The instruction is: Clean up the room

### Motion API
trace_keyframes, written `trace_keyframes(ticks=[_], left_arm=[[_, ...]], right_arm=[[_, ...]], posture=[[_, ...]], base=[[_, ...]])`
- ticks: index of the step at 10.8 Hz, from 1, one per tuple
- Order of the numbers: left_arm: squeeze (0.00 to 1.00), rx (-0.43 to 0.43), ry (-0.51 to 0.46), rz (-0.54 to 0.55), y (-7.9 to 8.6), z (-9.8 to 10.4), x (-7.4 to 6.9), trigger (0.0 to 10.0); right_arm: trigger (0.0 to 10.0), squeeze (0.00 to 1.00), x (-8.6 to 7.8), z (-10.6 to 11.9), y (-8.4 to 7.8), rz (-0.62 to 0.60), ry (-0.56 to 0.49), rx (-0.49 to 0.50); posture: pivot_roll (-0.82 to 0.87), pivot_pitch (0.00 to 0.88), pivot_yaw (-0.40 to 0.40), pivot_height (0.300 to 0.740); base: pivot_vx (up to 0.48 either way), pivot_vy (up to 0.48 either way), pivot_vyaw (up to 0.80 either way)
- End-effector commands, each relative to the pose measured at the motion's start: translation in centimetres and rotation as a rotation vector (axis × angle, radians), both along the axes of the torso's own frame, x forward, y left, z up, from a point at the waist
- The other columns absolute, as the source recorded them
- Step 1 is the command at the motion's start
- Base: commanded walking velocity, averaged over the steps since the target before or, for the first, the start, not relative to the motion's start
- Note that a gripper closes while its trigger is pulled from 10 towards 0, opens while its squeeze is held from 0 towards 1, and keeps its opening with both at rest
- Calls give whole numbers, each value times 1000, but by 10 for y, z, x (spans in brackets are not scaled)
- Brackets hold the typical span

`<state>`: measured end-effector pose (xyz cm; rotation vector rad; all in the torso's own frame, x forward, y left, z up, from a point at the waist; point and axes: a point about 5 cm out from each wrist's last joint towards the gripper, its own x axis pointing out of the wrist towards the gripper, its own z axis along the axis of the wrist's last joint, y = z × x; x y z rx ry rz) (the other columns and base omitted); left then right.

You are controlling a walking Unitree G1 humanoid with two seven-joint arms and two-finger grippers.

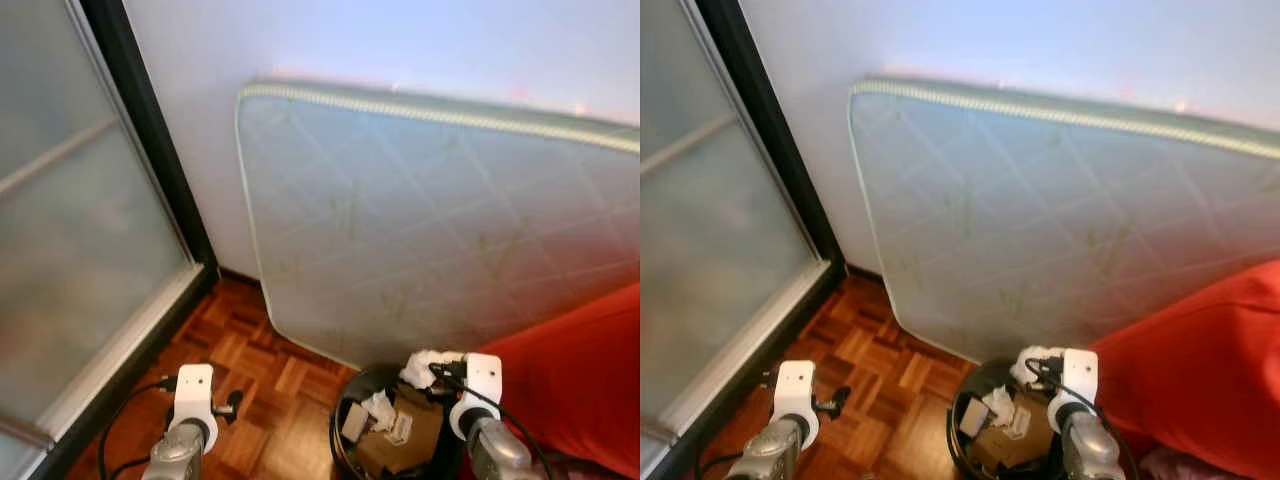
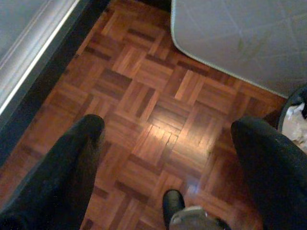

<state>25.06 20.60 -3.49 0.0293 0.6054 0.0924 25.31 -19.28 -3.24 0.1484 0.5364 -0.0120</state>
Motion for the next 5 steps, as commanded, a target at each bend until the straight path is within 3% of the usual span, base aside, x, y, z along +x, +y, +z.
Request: trace_keyframes(ticks=[1,5], left_arm=[[0,-5,18,18,1,-5,-7,10000],[0,-9,27,35,2,-10,-15,10000]], right_arm=[[10000,0,-2,-2,0,8,14,-2],[10000,0,0,-2,4,42,28,5]], posture=[[101,62,-17,652],[122,100,-43,652]], base=[[0,0,0],[0,0,0]])
